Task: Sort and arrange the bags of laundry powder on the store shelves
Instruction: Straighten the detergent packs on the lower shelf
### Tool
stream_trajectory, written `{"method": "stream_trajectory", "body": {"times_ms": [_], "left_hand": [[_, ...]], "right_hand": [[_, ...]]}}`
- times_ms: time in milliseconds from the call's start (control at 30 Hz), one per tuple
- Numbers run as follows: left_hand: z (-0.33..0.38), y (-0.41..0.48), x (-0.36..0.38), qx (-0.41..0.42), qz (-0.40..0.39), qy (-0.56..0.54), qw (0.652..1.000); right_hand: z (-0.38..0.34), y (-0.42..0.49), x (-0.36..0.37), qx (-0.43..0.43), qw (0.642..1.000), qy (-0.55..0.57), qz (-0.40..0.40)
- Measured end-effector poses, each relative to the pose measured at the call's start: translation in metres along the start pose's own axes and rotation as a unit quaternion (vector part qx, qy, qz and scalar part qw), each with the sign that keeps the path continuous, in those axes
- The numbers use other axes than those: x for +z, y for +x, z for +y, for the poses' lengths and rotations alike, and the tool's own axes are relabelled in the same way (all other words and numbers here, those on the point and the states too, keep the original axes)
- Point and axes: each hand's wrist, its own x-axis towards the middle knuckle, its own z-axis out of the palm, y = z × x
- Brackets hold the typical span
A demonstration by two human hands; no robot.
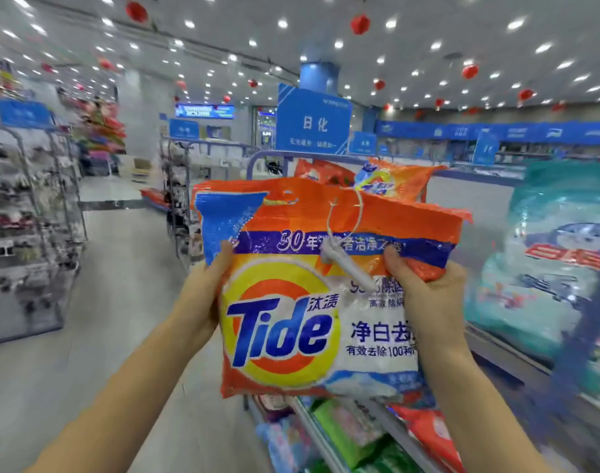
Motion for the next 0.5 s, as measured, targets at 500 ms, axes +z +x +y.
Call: {"method": "stream_trajectory", "body": {"times_ms": [500], "left_hand": [[-0.094, 0.246, -0.076, -0.057, -0.042, -0.032, 0.997]], "right_hand": [[0.144, 0.167, 0.113, 0.016, 0.997, -0.057, 0.039]]}}
